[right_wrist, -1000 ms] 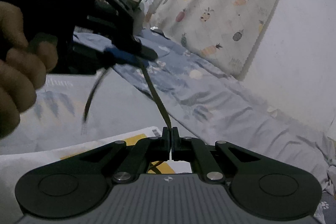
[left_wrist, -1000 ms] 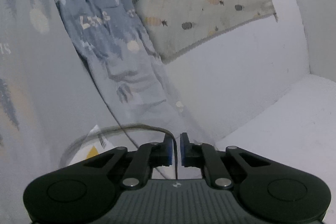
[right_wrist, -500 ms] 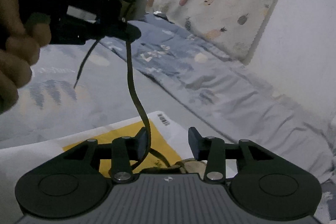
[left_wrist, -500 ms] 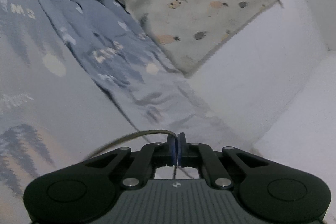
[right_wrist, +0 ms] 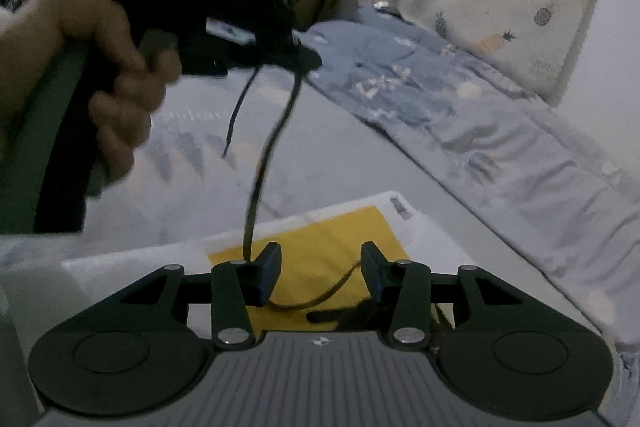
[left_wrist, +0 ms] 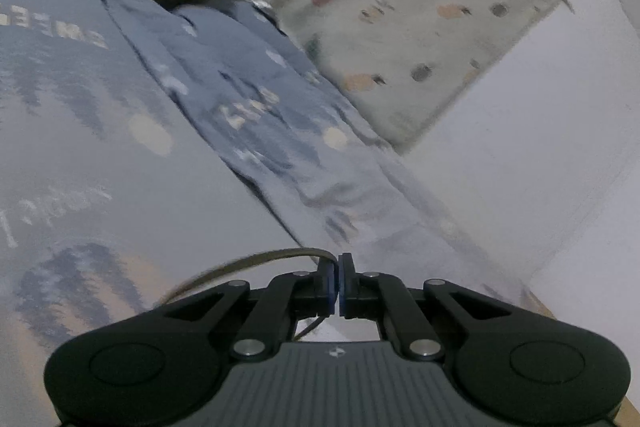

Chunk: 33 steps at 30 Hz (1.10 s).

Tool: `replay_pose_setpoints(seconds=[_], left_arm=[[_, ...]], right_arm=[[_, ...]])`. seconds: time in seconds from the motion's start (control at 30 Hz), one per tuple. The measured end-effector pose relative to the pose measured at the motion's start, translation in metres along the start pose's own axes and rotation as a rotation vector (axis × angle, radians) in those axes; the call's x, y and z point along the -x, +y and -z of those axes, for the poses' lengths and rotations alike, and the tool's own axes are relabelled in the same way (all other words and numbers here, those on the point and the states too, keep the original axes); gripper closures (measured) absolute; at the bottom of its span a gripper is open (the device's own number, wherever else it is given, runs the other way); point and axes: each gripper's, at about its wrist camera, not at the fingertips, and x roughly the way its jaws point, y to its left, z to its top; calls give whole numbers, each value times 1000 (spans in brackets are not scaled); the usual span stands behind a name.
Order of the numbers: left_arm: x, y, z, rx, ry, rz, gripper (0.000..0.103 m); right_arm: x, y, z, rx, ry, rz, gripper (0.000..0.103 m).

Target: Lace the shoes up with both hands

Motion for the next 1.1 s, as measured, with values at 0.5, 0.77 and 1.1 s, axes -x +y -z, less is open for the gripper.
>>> replay_pose_setpoints(seconds=[0.5,0.77,1.1], left_arm=[[-16,-28,42,-73,249,261,103],[-18,-24,44,-38,271,272,103],[-8,-8,18,-12,120,204,103]], right_arm=[[15,0,-16,-100,-125,200,79],[12,-2,-15,-99,-106,231,99],[6,0,-7,-61,-59,198,100]])
